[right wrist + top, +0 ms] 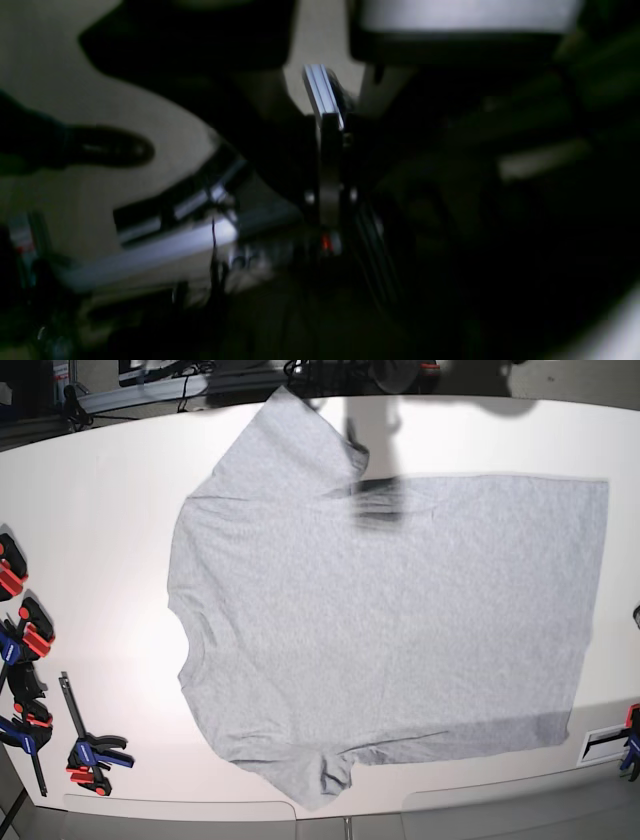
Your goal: Fold the T-shirt properly
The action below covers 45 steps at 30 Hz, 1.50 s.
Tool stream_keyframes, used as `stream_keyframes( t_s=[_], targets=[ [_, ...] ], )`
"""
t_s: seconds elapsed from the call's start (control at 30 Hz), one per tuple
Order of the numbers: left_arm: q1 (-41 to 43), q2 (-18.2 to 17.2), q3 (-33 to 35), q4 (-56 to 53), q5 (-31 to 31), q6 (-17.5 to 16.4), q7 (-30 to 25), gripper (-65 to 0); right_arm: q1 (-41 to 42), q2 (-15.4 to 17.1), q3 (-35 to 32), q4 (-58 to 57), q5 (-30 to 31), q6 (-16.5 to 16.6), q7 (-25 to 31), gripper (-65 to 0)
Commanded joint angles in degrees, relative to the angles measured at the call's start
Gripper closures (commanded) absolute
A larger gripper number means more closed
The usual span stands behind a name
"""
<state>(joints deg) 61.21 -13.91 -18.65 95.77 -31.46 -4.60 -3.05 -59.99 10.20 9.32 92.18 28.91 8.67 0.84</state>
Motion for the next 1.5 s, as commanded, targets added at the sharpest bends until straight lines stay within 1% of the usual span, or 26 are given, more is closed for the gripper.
stream_keyframes(
  t_s=[0.0,0.07,0.13,0.23,0.3,0.33,0.4,0.47,0.53,0.6,0.7,0.73,0.8,0.83,0.87,0.93,0.97,1.0,1.03,1.1,1.13,1.2,1.27,1.37,1.47],
  targets=[
    [2.32,0.35,-1.84,2.84,-0.15,-0.11,-0.90,0.0,-1.70,0.26,1.57,2.95,2.34,1.75,0.90,0.0],
    [3.65,1.92,-5.03,7.80,-0.13,-0.22,-0.46,0.0,-2.36,0.22,4.52,7.61,8.02,4.17,-0.22,0.0],
    [4.26,2.80,-7.56,12.96,-0.13,-1.22,2.91,0.0,-2.45,-0.07,7.34,11.80,12.79,6.88,-1.79,0.0],
    [4.35,2.75,-10.34,20.24,-0.15,-5.68,12.11,0.0,-2.43,-0.20,11.10,17.49,18.23,11.56,-3.28,0.0],
    [4.35,2.75,-11.50,24.55,-0.11,-9.35,16.46,0.0,-2.21,-0.20,13.20,20.39,20.83,14.19,-3.28,0.0],
    [4.33,2.75,-11.87,26.45,-0.13,-10.88,17.94,0.0,-1.81,-0.20,14.21,21.55,22.36,14.91,-3.43,0.0],
    [4.33,2.75,-12.07,29.33,-0.11,-13.53,18.51,0.0,-0.55,-0.20,15.76,22.97,25.68,15.21,-4.81,0.0],
    [4.17,2.78,-12.07,30.95,-0.11,-15.30,18.47,0.0,1.68,-0.22,16.72,23.08,28.57,15.56,-9.38,0.0],
    [3.74,2.82,-12.07,31.36,-0.11,-15.37,18.40,0.0,4.09,-0.55,16.55,22.51,30.36,15.65,-13.77,0.0],
    [2.91,2.80,-12.07,31.34,0.44,-15.37,18.43,0.0,6.58,-1.92,16.44,21.51,31.45,15.67,-15.58,0.0],
    [1.55,2.78,-12.07,31.34,3.19,-15.37,18.45,0.0,9.70,-4.81,16.44,20.55,31.23,15.65,-16.65,0.0],
    [1.16,2.80,-12.07,31.34,4.46,-15.37,18.43,0.0,10.51,-5.84,16.44,20.55,29.55,15.61,-16.83,0.0],
    [0.42,2.78,-12.07,31.34,5.53,-15.37,18.45,-0.4,12.26,-7.96,16.44,20.55,22.60,15.61,-16.83,0.0],
    [0.24,2.78,-12.07,31.34,5.70,-15.34,18.40,-3.5,13.09,-8.85,16.44,20.55,19.06,15.63,-16.98,0.0],
    [0.20,2.78,-12.07,31.34,5.68,-15.34,18.40,-7.1,13.86,-9.57,16.44,20.55,16.79,15.69,-17.75,0.0],
    [0.20,2.80,-12.07,31.34,5.66,-15.34,17.75,-14.7,15.30,-10.36,16.44,20.55,14.34,15.72,-20.46,-0.4],
    [0.20,2.80,-12.07,31.34,5.68,-15.34,17.22,-18.1,15.98,-10.38,16.37,20.55,13.75,15.78,-22.03,-3.1],
    [0.20,2.78,-12.07,31.34,5.66,-15.34,16.81,-20.7,16.55,-10.32,16.09,20.55,12.55,15.89,-23.28,-7.4],
    [0.04,2.78,-12.07,31.34,5.66,-15.34,16.68,-22.3,16.92,-10.29,15.76,20.55,11.45,16.41,-24.11,-13.3],
    [-0.79,2.78,-12.07,31.34,5.70,-15.34,17.46,-23.3,17.27,-10.34,14.84,20.55,11.61,16.37,-26.12,-25.6],
    [-1.22,2.78,-12.07,31.34,5.68,-15.34,18.18,-23.3,17.25,-10.36,14.27,20.55,12.46,16.20,-27.12,-28.9],
    [-1.95,2.78,-12.07,31.34,5.66,-15.34,19.41,-23.3,17.25,-10.38,13.29,20.55,14.40,15.50,-29.86,-29.5],
    [-2.36,2.78,-12.07,31.34,5.68,-15.34,20.17,-23.3,17.25,-10.56,12.70,20.22,16.46,15.52,-31.63,-29.5],
    [-2.34,2.73,-12.07,31.34,5.68,-15.37,20.24,-23.3,17.27,-11.17,12.68,17.90,17.00,15.52,-32.39,-29.5],
    [-2.34,2.73,-12.07,31.34,5.66,-15.34,20.24,-23.3,17.25,-11.82,12.81,13.55,21.00,15.54,-32.85,-29.5]
  ],
)
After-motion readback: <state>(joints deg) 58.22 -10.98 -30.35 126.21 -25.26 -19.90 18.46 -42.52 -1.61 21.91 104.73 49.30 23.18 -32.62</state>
